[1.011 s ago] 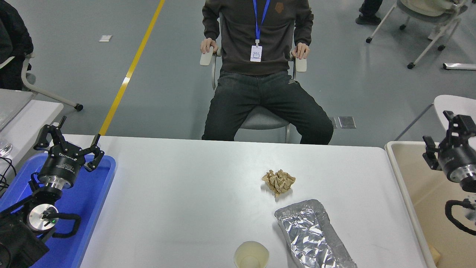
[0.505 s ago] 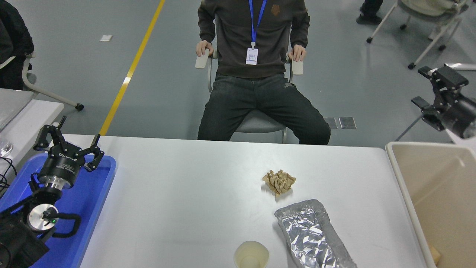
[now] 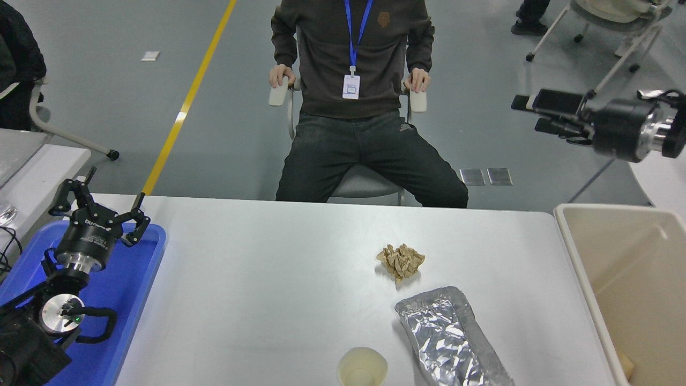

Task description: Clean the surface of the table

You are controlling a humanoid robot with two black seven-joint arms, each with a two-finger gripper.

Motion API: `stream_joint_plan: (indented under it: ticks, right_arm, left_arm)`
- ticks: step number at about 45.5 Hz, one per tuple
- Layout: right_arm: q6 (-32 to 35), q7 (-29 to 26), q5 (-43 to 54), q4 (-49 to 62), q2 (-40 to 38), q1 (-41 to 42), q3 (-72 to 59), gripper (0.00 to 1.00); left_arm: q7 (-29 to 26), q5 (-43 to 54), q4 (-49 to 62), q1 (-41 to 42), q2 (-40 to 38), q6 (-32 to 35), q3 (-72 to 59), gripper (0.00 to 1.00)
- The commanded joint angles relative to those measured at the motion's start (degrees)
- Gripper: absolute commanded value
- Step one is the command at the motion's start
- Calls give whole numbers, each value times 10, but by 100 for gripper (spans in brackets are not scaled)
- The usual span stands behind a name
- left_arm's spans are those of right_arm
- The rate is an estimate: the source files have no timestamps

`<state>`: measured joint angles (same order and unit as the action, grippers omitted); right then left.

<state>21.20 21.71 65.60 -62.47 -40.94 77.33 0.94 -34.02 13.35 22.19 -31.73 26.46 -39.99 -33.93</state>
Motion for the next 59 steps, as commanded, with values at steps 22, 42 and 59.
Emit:
stream_joint_plan:
  ticks: [22,42,59]
  right_arm:
    - [4,3,58,31,296,167,-371,99]
    - [74,3,63,-82,319,179,-382,99]
    - [70,2,57,-79,401,147,-357,99]
  left_arm:
    - [-1,0,0,0,0,0,0,100]
    - [0,0,0,0,0,0,0,100]
    - [-1,0,0,0,0,0,0,100]
